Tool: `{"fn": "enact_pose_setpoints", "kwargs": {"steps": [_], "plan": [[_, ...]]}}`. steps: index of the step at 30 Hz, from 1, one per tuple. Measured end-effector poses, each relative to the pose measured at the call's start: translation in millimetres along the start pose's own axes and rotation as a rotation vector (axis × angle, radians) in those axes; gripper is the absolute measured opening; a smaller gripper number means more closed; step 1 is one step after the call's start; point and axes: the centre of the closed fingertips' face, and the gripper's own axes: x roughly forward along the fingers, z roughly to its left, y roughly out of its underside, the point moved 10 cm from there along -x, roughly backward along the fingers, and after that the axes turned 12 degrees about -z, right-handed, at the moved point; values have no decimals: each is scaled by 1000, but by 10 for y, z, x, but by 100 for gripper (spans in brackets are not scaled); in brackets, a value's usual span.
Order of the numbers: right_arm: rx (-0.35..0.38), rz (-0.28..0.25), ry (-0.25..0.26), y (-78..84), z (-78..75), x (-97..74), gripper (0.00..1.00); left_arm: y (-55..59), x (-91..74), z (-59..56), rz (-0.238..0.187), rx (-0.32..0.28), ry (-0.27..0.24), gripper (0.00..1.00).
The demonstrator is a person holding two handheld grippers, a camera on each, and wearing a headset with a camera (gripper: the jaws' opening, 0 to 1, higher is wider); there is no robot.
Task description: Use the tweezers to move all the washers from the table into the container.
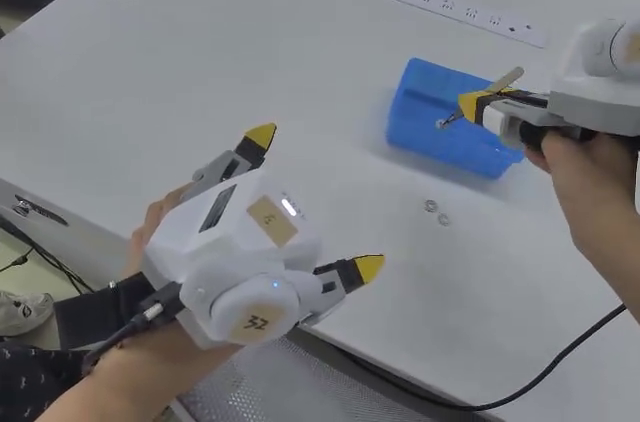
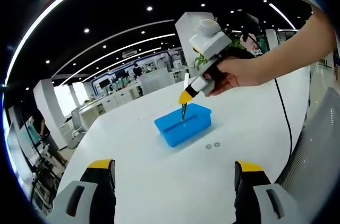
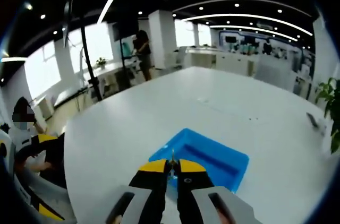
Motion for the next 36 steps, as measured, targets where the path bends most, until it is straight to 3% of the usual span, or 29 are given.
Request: {"fn": "enact_pose_setpoints", "kwargs": {"steps": [6, 16, 25, 26, 30, 36], "plan": [[-19, 28, 35, 65, -97, 200, 2, 4, 2, 2, 3, -2, 0, 96], [-54, 130, 61, 305, -277, 476, 2, 14, 8, -1, 12, -2, 4, 96], [-60, 181, 55, 410, -253, 509, 2, 21, 12, -1, 18, 1, 5, 95], [-69, 153, 56, 386, -250, 496, 2, 20, 12, -1, 17, 0, 5, 96], [-26, 169, 76, 394, -262, 498, 2, 21, 12, -3, 18, -2, 6, 95], [-28, 164, 82, 419, -243, 506, 2, 14, 7, -2, 16, 1, 4, 95]]}}
